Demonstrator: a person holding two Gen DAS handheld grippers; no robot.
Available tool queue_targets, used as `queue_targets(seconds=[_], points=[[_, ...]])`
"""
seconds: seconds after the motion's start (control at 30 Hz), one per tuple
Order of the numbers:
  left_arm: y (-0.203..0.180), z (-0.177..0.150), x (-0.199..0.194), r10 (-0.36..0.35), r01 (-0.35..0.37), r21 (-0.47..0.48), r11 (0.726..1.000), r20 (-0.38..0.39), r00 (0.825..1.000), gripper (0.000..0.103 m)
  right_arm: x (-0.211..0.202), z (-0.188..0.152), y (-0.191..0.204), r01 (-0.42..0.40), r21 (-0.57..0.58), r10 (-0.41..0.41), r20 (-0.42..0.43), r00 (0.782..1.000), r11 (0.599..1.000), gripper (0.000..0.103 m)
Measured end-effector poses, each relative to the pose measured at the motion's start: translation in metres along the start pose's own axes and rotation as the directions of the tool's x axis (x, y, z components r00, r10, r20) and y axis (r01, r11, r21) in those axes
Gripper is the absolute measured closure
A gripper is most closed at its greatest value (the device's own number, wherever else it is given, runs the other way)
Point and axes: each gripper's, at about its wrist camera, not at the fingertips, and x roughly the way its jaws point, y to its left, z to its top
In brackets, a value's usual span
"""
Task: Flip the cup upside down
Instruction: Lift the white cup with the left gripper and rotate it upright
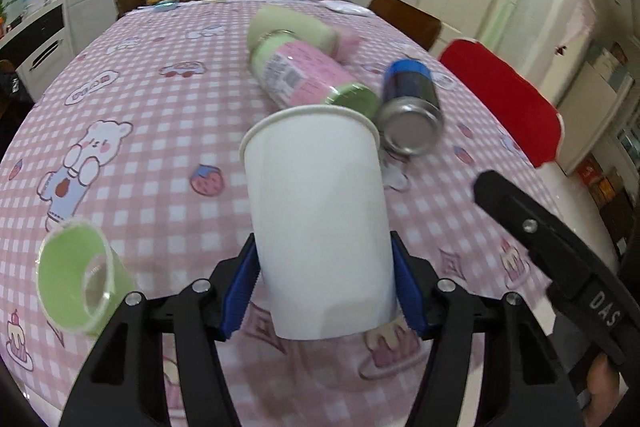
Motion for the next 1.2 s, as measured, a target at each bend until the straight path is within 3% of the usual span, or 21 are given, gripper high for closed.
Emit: queue_targets(seconds=[0.17, 0.43, 0.53, 0.63, 0.7, 0.9, 1.2], points=[[-0.006, -0.009, 0.004, -0.046, 0.047, 0.017, 0.999, -0.04, 0.998, 0.041, -0.004, -0.004, 0.003, 0.008, -0.001, -0.008, -0.025, 1.0, 1.0, 0.008], [-0.011, -0.015, 0.006, -0.051, 0.055, 0.041, 0.998, -0.087, 0.995, 0.04, -0.003, -0.008, 0.005, -0.033, 0.022, 0.035, -0.058, 0.998, 0.999, 0.008], [-0.007, -0.016, 0.003, -0.059, 0.062, 0.037, 0.997, -0.092, 0.994, 0.033, -0.008, -0.008, 0.009, -0.039, 0.025, 0.04, -0.049, 0.998, 0.999, 0.008], [-0.001, -0.018, -0.004, -0.075, 0.078, 0.03, 0.997, -0.079, 0.994, 0.033, -0.012, -0.006, 0.01, -0.054, 0.036, 0.056, -0.049, 0.997, 0.998, 0.008], [0.001, -0.019, -0.01, -0.096, 0.098, 0.03, 0.995, -0.073, 0.993, 0.024, -0.014, -0.005, 0.012, -0.057, 0.04, 0.059, -0.044, 0.997, 0.998, 0.008], [0.021, -0.019, -0.031, -0.204, 0.203, -0.026, 0.979, -0.037, 0.978, 0.024, -0.013, -0.004, 0.02, -0.106, 0.057, 0.11, -0.069, 0.992, 0.993, 0.008], [0.056, -0.008, -0.057, -0.125, 0.128, -0.046, 0.991, 0.064, 0.99, 0.024, 0.022, -0.003, 0.034, -0.227, 0.191, 0.264, -0.193, 0.945, 0.955, 0.008]])
